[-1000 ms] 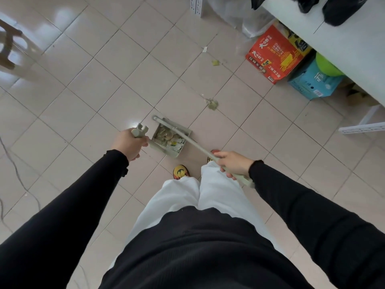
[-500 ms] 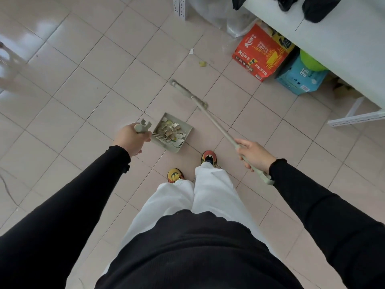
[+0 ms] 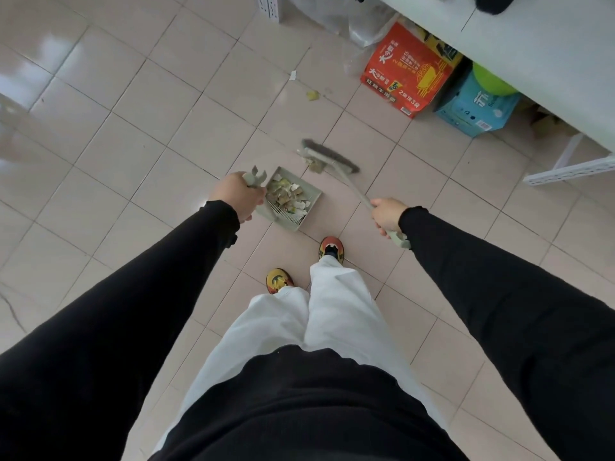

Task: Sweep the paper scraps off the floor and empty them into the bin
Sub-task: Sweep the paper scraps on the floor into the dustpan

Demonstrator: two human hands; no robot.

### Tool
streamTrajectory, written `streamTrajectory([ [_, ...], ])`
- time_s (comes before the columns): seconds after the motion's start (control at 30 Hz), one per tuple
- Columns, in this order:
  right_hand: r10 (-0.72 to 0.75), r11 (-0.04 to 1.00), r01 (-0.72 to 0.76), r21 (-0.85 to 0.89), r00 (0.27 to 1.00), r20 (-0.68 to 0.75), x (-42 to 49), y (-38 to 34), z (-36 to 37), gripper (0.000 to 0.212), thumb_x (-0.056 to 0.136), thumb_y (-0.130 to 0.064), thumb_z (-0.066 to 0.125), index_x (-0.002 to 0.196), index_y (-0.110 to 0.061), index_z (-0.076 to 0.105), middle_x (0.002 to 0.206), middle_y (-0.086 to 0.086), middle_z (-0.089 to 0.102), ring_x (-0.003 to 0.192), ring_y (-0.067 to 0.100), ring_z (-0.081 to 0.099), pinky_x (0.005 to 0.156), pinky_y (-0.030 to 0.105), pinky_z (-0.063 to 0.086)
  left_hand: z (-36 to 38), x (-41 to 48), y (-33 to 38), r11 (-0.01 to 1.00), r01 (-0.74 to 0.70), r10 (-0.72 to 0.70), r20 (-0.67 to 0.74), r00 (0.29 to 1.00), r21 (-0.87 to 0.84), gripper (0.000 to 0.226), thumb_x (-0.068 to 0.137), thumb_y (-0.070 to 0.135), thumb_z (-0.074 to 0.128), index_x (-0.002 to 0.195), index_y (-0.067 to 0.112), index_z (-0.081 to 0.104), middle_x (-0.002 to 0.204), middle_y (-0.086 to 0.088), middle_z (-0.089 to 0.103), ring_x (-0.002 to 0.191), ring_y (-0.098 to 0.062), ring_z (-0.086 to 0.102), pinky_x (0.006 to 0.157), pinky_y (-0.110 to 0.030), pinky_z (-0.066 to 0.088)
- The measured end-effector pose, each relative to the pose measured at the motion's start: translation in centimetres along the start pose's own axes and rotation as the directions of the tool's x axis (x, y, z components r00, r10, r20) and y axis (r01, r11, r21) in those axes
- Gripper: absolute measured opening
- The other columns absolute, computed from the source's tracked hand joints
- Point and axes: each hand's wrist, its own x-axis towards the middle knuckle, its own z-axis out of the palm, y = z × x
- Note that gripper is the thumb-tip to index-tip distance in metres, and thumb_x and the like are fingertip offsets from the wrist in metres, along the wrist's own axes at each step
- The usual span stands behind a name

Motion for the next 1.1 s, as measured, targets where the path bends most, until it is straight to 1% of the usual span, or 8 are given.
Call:
streamTrajectory([
  [0.17,-0.012,1.0,0.01,0.02,0.995,0.101,-5.3,3.5,-2.8,0.046,0.099,-0.012,0.041,0.144,-0.023,0.048,0.077,0.007,0.05,0.049,0.015,0.041,0.041,0.023,0.035,-0.1,0.2,0.2,1.0,-0.005,0.005,0.002,1.0,0.03,0.012,0.093,0.021,0.057,0.102,0.016,0.063,0.101,-0.013,0.076,0.056,-0.021,0.054,0.055,-0.028,0.045],
  [0.3,-0.034,0.996,0.026,0.081,0.994,0.101,-9.6,5.4,-3.7,0.049,0.098,-0.017,0.042,0.145,-0.032,0.045,0.082,0.005,0.05,0.05,0.013,0.041,0.042,0.023,0.036,-0.1,0.1,0.0,0.999,-0.009,0.009,-0.001,1.0,0.038,0.005,0.093,0.022,0.057,0.089,0.023,0.06,0.101,-0.013,0.075,0.057,-0.021,0.054,0.056,-0.03,0.047],
  [0.47,-0.059,0.996,0.062,0.059,0.997,-0.05,-6.3,3.0,0.1,0.052,0.099,-0.013,0.036,0.15,-0.022,0.04,0.078,0.003,0.05,0.051,0.017,0.045,0.045,0.025,0.037,0.0,-0.2,-0.3,1.0,-0.012,0.012,0.006,1.0,0.019,0.01,0.095,0.021,0.057,0.103,0.018,0.062,0.106,-0.017,0.073,0.058,-0.02,0.052,0.053,-0.027,0.045],
  [0.6,-0.027,0.996,0.023,0.091,0.999,0.043,-4.4,1.2,3.1,0.05,0.1,-0.009,0.032,0.148,-0.018,0.041,0.077,0.005,0.051,0.053,0.017,0.046,0.048,0.026,0.041,-0.1,-0.1,-0.5,1.0,-0.017,0.017,0.008,1.0,0.012,0.013,0.096,0.018,0.057,0.106,0.014,0.062,0.106,-0.018,0.072,0.057,-0.019,0.05,0.05,-0.027,0.044],
  [0.67,-0.028,0.992,0.016,0.128,0.996,0.09,-5.3,1.9,3.5,0.052,0.098,-0.009,0.034,0.148,-0.021,0.042,0.074,0.006,0.049,0.049,0.015,0.043,0.041,0.022,0.037,-0.3,-0.1,-0.8,1.0,-0.019,0.019,0.011,1.0,0.008,0.012,0.096,0.018,0.057,0.106,0.014,0.062,0.096,-0.014,0.07,0.057,-0.018,0.05,0.051,-0.027,0.045],
  [0.77,-0.052,0.993,0.044,0.111,0.996,0.079,-8.1,3.8,3.4,0.052,0.098,-0.013,0.039,0.149,-0.022,0.041,0.076,0.006,0.049,0.046,0.013,0.041,0.038,0.022,0.035,-0.7,-0.1,-1.5,1.0,-0.022,0.022,0.009,1.0,-0.002,0.009,0.096,0.018,0.057,0.103,0.016,0.063,0.082,-0.006,0.063,0.058,-0.018,0.05,0.05,-0.027,0.045],
  [0.93,-0.078,0.985,0.07,0.157,0.996,0.044,-11.1,5.4,2.6,0.05,0.1,-0.019,0.04,0.148,-0.031,0.04,0.081,0.004,0.049,0.047,0.011,0.039,0.042,0.024,0.035,-1.9,-0.1,-2.2,0.998,-0.024,0.023,-0.004,1.0,-0.053,0.007,0.093,0.016,0.058,0.097,0.019,0.062,0.095,-0.02,0.071,0.058,-0.021,0.05,0.052,-0.028,0.045],
  [1.1,-0.099,0.975,0.104,0.195,0.994,-0.036,-9.1,3.2,-0.1,0.05,0.101,-0.022,0.041,0.15,-0.031,0.039,0.08,0.003,0.051,0.047,0.011,0.039,0.044,0.026,0.035,-3.4,1.3,-0.6,0.992,-0.008,0.006,-0.017,1.0,-0.125,0.009,0.091,0.02,0.06,0.087,0.027,0.06,0.106,-0.018,0.073,0.067,-0.022,0.052,0.054,-0.028,0.046],
])
